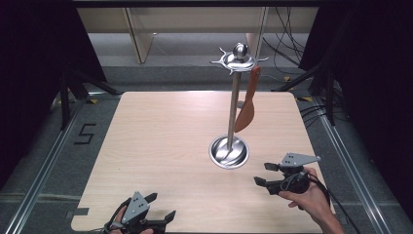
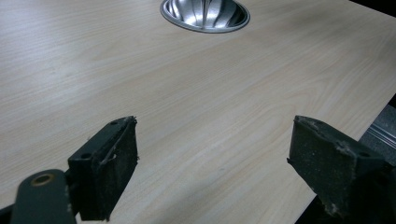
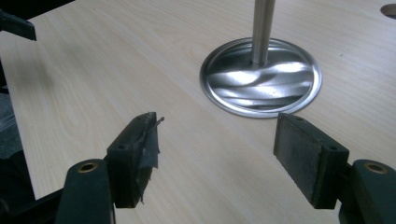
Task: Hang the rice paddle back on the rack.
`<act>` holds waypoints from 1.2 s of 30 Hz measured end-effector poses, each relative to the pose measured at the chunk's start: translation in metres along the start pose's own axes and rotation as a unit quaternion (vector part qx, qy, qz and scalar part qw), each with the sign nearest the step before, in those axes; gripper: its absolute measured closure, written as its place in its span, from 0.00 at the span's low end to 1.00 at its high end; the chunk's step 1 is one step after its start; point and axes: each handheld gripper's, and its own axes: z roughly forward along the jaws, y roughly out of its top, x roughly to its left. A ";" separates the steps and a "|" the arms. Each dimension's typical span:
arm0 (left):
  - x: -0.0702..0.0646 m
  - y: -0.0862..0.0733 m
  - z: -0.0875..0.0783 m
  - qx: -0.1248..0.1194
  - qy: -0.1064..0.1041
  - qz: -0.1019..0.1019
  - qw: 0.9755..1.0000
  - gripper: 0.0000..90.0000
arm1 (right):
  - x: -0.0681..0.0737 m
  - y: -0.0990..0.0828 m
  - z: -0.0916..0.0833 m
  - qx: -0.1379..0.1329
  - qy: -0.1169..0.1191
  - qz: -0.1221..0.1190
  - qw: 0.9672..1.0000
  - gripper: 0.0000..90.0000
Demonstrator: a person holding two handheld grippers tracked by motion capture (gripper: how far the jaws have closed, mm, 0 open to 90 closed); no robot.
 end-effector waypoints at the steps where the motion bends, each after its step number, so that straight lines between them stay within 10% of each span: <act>1: 0.000 0.000 0.000 0.000 0.000 0.000 1.000 0.17 | -0.001 0.000 0.000 0.004 0.003 -0.008 1.000 0.35; 36: 0.002 0.000 -0.001 0.011 0.006 0.010 1.000 0.17 | 0.007 -0.026 -0.003 0.010 0.006 0.021 1.000 0.32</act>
